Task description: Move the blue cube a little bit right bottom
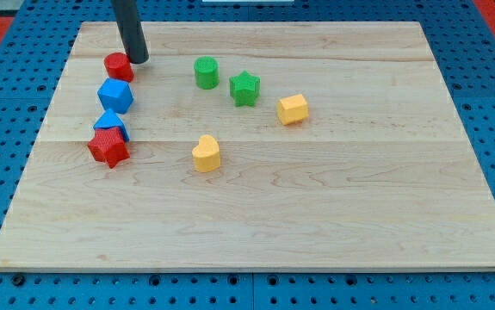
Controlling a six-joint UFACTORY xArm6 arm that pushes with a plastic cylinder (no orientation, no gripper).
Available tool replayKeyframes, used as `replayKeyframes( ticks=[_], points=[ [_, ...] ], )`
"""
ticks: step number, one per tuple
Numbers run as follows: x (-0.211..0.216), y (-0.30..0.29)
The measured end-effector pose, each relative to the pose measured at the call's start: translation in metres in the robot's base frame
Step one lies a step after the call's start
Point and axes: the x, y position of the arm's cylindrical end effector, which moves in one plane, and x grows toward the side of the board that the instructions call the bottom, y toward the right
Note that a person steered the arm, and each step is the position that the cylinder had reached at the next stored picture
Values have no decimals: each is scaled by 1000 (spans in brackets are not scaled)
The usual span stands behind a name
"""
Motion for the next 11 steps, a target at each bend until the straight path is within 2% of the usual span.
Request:
replayKeyframes(
  ticks=[1,2,3,4,11],
  points=[
    [-34,-29],
    [-15,-62],
    [26,-77],
    [51,-72],
    [78,-28]
  ],
)
